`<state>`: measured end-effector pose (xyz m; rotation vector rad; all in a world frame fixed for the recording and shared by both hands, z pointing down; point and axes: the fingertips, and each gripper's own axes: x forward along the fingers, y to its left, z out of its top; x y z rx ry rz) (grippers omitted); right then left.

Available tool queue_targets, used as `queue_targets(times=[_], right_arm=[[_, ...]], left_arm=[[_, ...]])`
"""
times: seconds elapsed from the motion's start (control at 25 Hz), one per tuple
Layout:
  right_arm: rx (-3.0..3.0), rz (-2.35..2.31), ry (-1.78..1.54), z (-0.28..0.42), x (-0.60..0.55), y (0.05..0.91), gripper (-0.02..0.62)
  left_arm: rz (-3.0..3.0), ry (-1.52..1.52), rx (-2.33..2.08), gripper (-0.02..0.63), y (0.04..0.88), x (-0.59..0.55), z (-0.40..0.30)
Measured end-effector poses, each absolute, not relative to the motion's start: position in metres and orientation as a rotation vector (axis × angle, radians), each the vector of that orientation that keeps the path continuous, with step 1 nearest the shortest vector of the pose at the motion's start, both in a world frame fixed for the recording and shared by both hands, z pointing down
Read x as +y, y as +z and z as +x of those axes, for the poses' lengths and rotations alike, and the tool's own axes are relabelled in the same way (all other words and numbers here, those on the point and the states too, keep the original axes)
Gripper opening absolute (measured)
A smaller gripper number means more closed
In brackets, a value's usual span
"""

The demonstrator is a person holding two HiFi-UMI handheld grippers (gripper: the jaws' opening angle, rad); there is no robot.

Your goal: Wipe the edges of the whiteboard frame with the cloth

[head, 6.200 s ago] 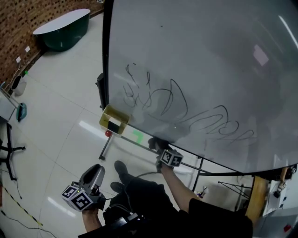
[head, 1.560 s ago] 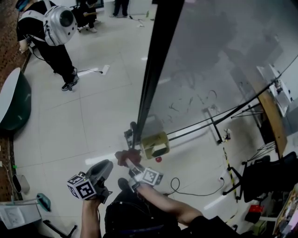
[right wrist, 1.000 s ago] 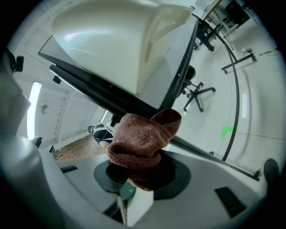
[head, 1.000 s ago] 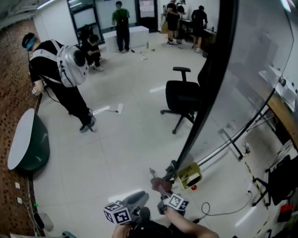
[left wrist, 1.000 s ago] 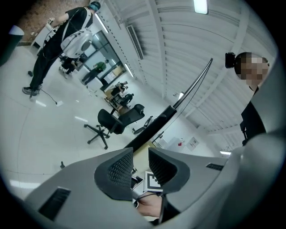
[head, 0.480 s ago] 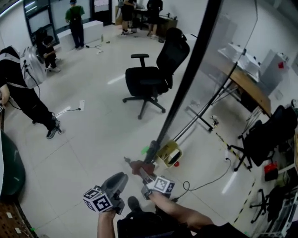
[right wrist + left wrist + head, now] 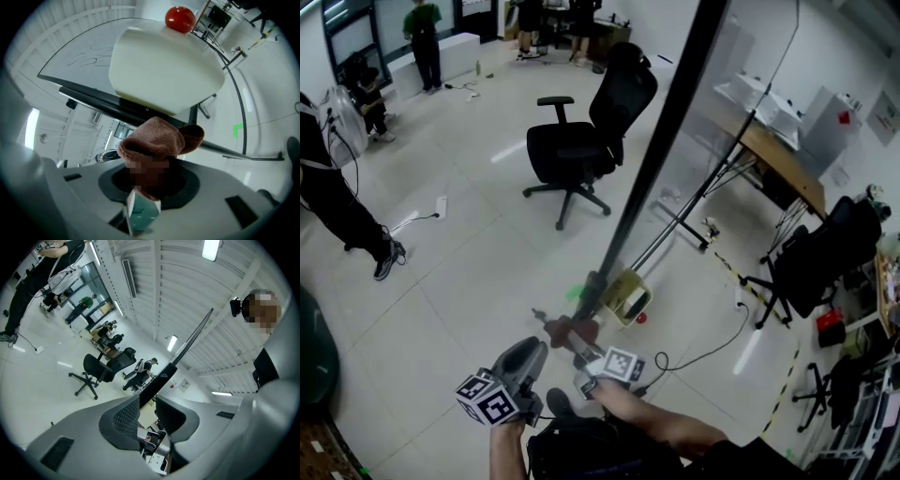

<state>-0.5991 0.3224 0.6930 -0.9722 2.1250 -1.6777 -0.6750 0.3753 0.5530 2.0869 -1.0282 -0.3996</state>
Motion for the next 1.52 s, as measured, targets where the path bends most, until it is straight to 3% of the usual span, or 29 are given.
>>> queue_targets(times=[0.92, 1.52], right_arm=[[2.221, -0.811, -1.306, -0.602, 0.297, 0.581, 0.127], [2.197, -0.787, -1.310, -0.602, 0.299, 0.560, 0.127]], left_arm=[[2.201, -0.452, -0.974, 0.134, 0.507, 0.381, -0.663], [2.269, -0.434, -0.945, 0.135, 0.486, 0.380, -0.647]])
